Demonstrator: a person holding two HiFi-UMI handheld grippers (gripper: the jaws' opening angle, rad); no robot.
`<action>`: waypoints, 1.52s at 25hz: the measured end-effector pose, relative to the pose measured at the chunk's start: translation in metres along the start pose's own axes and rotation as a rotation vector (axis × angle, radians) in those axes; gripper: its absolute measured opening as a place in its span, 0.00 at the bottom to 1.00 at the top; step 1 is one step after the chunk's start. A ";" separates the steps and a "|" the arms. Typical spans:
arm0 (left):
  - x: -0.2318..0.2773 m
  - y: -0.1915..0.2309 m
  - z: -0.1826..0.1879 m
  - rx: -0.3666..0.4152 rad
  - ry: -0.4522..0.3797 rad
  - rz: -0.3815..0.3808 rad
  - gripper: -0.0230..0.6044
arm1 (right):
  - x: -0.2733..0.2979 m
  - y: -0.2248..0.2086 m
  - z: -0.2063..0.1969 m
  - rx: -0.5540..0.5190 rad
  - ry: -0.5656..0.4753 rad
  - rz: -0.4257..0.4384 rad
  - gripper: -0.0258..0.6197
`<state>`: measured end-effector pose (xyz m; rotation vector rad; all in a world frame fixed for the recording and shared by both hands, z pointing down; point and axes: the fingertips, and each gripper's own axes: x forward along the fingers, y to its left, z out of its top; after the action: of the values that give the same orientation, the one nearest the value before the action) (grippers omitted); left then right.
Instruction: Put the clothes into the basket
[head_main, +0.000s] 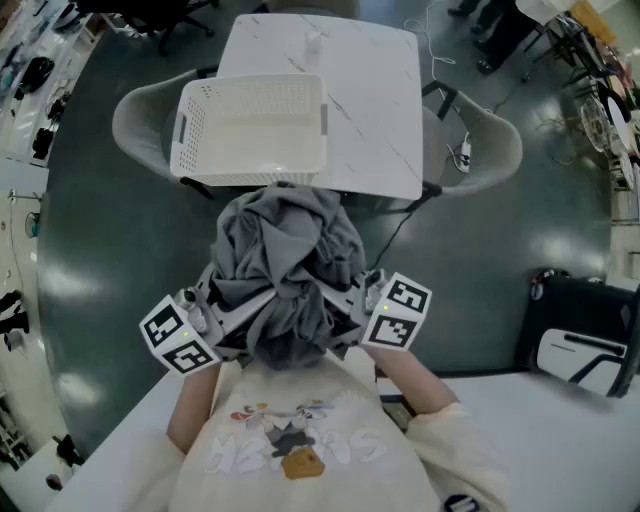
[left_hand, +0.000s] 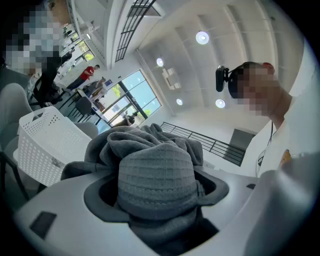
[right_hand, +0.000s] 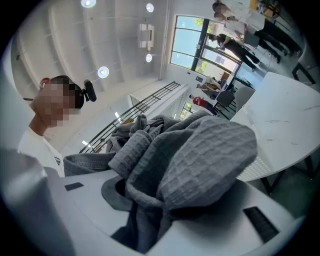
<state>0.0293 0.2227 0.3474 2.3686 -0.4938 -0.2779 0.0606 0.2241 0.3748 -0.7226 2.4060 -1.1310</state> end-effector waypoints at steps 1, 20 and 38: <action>-0.007 -0.007 -0.002 -0.007 -0.001 -0.001 0.62 | -0.002 0.008 -0.005 0.002 -0.002 -0.006 0.28; -0.124 -0.009 -0.007 -0.135 -0.006 0.008 0.62 | 0.044 0.062 -0.097 0.095 0.018 -0.076 0.28; -0.225 0.028 0.023 -0.186 -0.008 -0.034 0.62 | 0.129 0.086 -0.159 0.109 0.004 -0.107 0.28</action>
<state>-0.1889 0.2848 0.3638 2.1972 -0.4128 -0.3338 -0.1515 0.2880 0.3863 -0.8222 2.3117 -1.2957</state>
